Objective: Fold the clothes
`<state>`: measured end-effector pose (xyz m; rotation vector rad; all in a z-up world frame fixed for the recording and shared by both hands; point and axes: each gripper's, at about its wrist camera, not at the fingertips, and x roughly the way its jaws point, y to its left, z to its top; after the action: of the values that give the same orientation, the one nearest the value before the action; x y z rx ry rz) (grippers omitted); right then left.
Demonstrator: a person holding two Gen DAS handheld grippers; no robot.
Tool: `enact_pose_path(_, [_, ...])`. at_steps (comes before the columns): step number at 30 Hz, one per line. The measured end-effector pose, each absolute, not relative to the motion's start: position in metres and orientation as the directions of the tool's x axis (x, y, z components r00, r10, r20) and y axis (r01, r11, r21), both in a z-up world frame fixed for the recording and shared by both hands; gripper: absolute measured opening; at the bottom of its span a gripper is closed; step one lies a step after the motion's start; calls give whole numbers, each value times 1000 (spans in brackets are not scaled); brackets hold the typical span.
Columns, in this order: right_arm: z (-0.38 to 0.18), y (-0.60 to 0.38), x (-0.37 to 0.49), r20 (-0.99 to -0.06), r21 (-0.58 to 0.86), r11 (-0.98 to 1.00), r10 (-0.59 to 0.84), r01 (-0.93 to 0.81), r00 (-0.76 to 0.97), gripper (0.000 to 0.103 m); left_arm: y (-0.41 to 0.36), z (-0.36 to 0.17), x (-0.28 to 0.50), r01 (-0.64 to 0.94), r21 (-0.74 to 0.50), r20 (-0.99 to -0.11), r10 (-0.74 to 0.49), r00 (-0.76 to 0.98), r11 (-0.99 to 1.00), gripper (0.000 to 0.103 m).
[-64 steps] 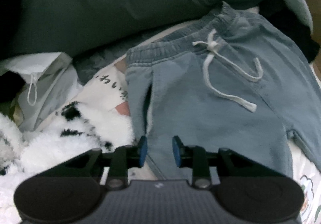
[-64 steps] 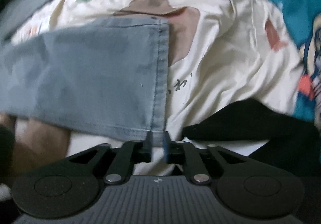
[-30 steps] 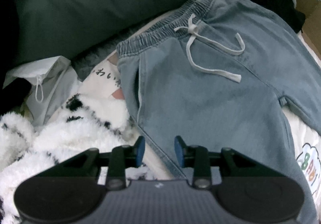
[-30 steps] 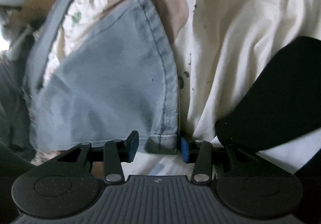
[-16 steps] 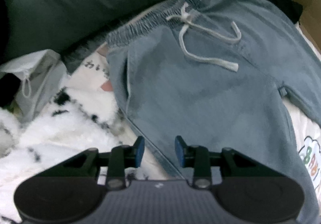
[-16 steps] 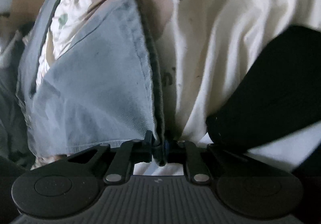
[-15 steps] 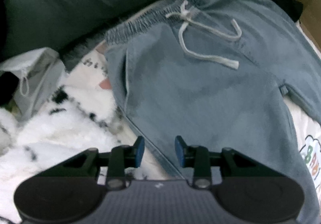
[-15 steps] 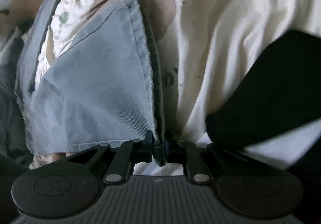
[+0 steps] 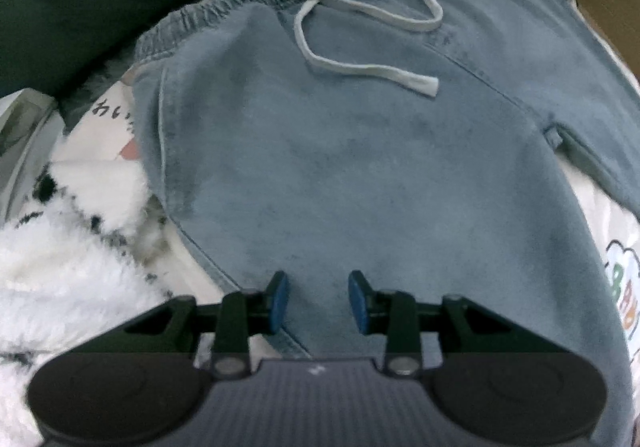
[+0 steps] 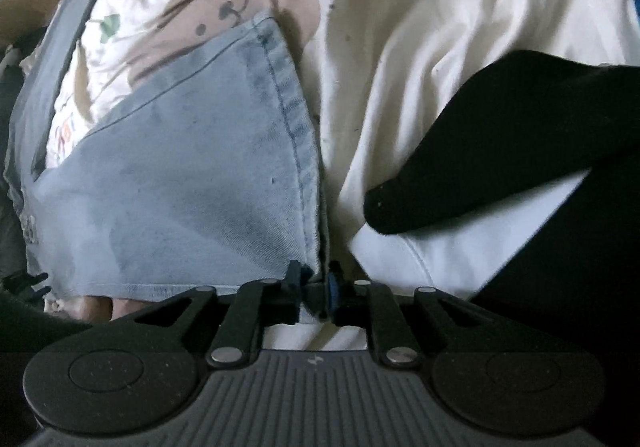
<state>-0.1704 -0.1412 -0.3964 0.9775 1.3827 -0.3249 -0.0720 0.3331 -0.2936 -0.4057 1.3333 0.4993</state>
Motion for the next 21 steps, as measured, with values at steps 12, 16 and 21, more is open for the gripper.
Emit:
enact_pose_path(12, [-370, -152, -103, -908, 367, 677, 112, 638, 403, 40, 333, -271, -59, -524, -6, -972, 118, 204, 852, 36])
enact_pose_path(16, [-376, -162, -84, -911, 319, 713, 49, 624, 410, 42, 333, -264, -61, -511, 0, -970, 124, 208, 860, 36])
enact_pose_path(21, [-389, -180, -80, -925, 255, 729, -7, 635, 380, 45, 338, -259, -64, -510, 16, -970, 137, 200, 860, 36])
